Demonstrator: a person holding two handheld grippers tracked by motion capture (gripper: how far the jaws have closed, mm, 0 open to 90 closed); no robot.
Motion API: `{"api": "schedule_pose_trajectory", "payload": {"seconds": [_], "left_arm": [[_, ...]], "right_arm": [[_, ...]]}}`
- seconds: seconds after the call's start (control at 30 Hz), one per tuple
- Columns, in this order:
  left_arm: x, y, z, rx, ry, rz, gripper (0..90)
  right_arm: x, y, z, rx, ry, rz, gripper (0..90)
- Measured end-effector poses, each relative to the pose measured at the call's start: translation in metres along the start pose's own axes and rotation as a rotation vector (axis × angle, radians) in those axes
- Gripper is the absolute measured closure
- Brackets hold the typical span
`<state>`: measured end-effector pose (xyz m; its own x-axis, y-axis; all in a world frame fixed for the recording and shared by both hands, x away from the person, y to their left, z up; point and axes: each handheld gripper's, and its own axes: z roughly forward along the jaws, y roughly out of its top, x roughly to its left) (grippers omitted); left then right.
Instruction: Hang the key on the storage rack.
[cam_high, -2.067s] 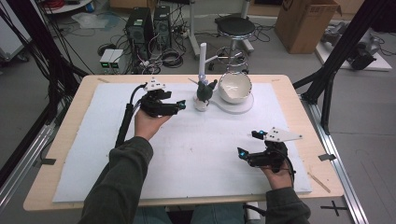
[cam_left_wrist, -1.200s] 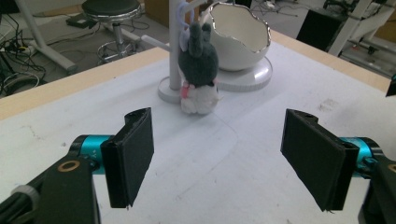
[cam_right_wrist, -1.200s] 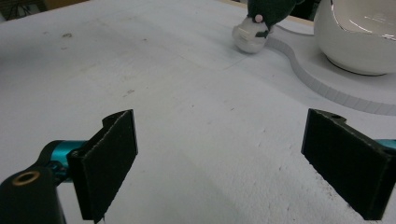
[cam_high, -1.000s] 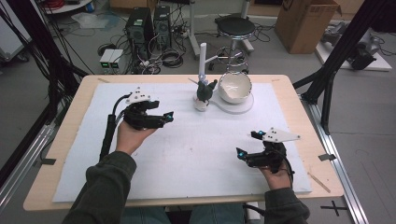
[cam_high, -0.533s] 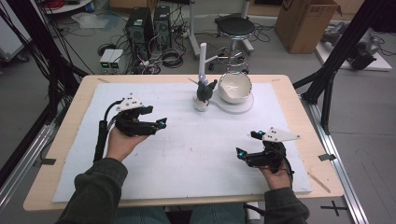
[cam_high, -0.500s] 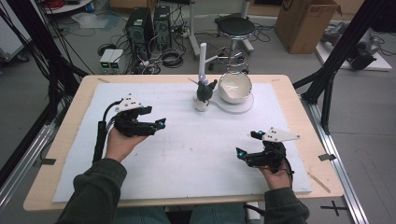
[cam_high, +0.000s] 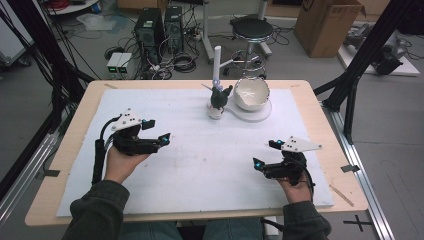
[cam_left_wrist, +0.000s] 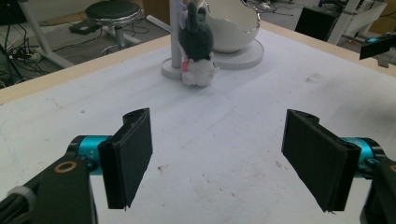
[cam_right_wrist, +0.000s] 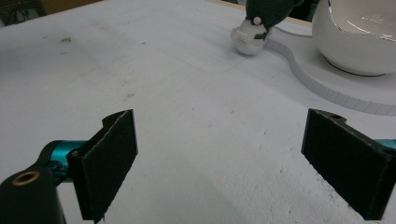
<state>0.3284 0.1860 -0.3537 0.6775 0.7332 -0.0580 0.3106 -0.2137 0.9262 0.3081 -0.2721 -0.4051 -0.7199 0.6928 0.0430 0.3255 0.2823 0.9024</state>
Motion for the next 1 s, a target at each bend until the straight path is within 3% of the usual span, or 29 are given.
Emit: {"api": "schedule_pose_trajectory", "payload": {"seconds": [1.0], "left_arm": [[-0.001,-0.03,-0.02,0.012,0.018,-0.006,24.1]], "right_arm": [[-0.001,0.0,0.0,0.001,-0.009,0.007,9.9]]}}
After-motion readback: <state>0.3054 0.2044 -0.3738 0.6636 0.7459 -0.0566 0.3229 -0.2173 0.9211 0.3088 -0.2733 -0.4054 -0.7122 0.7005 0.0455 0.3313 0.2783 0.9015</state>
